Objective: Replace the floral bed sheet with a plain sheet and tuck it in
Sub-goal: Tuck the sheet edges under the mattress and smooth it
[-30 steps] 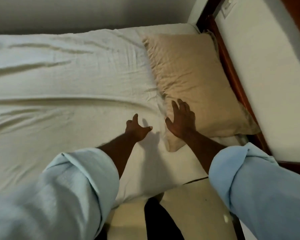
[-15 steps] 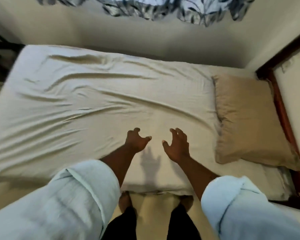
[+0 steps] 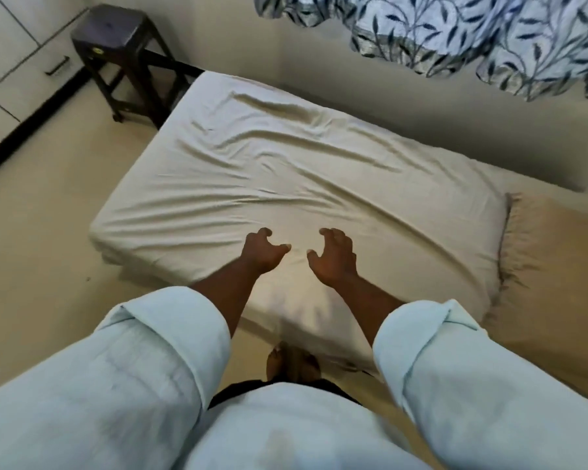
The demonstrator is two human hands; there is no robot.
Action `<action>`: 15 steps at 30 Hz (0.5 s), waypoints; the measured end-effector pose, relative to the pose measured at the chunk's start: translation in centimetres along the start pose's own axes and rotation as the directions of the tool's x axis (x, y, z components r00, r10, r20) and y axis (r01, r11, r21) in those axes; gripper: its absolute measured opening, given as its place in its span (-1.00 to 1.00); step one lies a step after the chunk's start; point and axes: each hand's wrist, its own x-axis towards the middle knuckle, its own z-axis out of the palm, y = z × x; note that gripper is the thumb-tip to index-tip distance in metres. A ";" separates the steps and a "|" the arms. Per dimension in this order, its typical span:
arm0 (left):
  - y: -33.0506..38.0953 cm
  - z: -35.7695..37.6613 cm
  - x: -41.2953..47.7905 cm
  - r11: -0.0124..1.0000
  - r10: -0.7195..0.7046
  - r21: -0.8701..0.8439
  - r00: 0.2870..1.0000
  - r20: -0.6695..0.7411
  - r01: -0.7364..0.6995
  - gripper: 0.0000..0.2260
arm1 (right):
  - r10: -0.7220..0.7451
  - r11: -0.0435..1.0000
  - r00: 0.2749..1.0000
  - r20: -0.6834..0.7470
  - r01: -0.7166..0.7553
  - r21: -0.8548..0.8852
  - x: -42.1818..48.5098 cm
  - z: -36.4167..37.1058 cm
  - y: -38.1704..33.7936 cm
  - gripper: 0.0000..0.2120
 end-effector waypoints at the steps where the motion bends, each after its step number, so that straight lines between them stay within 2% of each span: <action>1: -0.5 -0.6 -0.3 1.000 -0.006 -0.008 1.000 -0.009 0.006 -0.35 | -0.020 1.000 1.000 0.017 0.021 -0.014 -0.1 0.3 -0.4 -0.42; 8: -4.9 -5.8 -1.4 0.993 -0.080 -0.099 0.993 -0.082 0.072 -0.37 | -0.066 0.994 0.989 0.135 0.077 -0.081 0.9 1.0 -4.8 -0.44; 15: -9.9 -13.4 -0.3 0.978 -0.103 -0.195 0.988 -0.115 0.080 -0.39 | -0.150 0.976 0.975 0.165 0.173 -0.135 2.3 4.5 -13.9 -0.42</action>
